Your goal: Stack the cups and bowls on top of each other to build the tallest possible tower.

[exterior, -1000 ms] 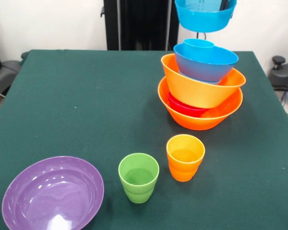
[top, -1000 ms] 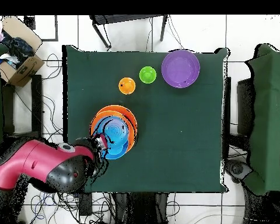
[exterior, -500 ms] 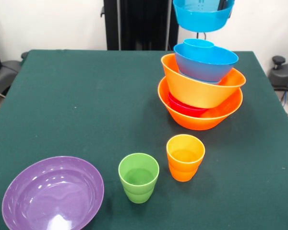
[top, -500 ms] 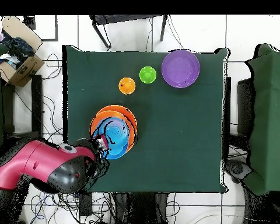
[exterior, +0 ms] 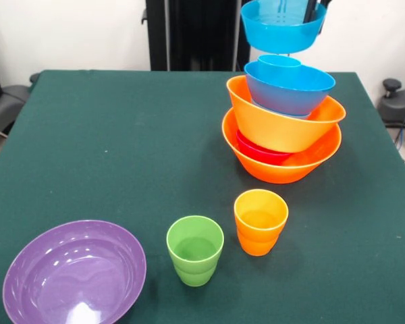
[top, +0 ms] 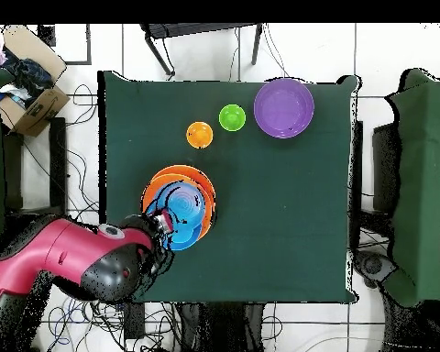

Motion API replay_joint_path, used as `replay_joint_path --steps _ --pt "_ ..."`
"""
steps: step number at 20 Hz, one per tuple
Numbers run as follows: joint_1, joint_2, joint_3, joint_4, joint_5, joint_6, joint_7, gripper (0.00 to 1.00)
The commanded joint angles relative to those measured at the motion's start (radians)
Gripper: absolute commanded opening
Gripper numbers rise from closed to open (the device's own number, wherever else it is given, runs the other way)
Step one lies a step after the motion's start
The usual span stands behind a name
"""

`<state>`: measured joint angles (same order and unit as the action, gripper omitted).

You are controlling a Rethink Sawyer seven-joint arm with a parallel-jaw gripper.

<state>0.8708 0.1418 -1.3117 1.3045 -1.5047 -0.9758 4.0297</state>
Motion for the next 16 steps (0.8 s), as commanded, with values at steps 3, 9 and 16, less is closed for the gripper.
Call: replay_joint_path --steps 3,9,16 --pt "-0.026 0.024 0.213 -0.006 0.054 0.106 -0.143 0.0" --pt "-0.022 0.024 0.228 0.009 0.051 0.118 -0.162 0.0" --pt "-0.019 0.035 0.228 0.003 0.054 0.127 -0.145 0.0"
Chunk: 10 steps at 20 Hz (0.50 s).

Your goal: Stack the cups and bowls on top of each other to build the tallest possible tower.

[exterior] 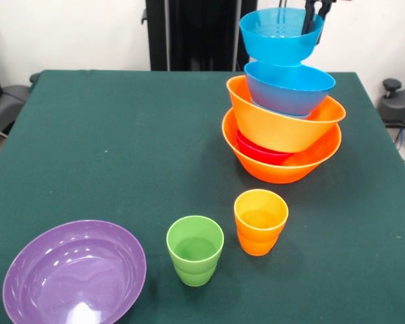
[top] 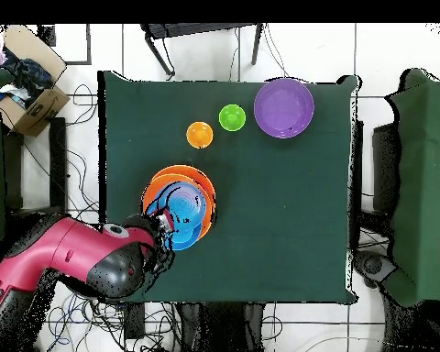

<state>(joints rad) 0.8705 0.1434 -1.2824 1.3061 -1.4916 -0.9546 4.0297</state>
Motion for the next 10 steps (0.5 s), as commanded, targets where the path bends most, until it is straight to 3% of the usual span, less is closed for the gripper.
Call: replay_joint_path --steps 1,10 --pt "-0.019 0.034 0.199 0.001 0.041 0.104 -0.143 0.0" --pt "-0.014 0.051 0.206 0.007 0.045 0.117 -0.149 0.0"
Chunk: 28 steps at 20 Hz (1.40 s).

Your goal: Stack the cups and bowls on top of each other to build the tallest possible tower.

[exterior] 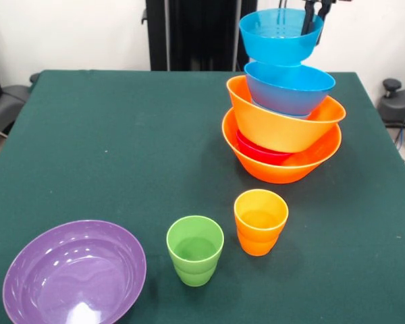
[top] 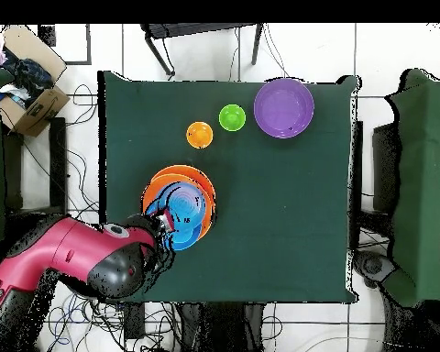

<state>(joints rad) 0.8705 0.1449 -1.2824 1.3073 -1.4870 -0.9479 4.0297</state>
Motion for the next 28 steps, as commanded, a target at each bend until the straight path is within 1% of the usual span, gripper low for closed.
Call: replay_joint_path --steps 1,12,18,24,28 --pt "-0.014 0.052 0.209 0.006 0.044 0.115 -0.149 0.0" --pt "-0.024 0.065 0.222 -0.013 0.051 0.16 -0.142 0.0" --pt "-0.029 0.065 0.238 -0.016 0.064 0.196 -0.16 0.0" --pt "-0.028 0.057 0.247 -0.019 0.056 0.21 -0.144 0.0" --pt "-0.026 0.065 0.248 -0.027 0.054 0.227 -0.112 0.0"
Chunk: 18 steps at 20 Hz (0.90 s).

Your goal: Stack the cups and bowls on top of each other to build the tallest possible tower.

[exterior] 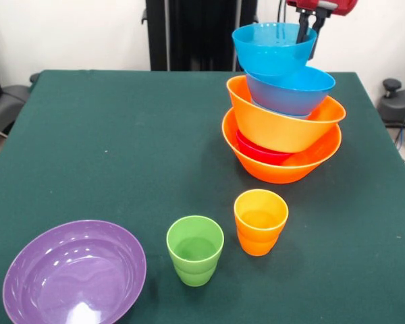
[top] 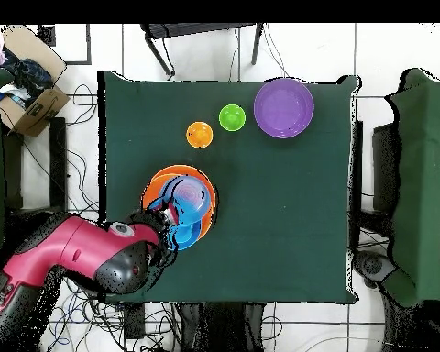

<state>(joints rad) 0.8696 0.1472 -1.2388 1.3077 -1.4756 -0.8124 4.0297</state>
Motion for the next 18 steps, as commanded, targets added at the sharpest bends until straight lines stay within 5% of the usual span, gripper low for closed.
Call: replay_joint_path --steps 1,18 --pt "-0.025 0.064 0.205 -0.029 0.041 0.095 -0.106 0.0" --pt "-0.025 0.047 0.216 -0.033 0.059 0.114 -0.134 0.0"
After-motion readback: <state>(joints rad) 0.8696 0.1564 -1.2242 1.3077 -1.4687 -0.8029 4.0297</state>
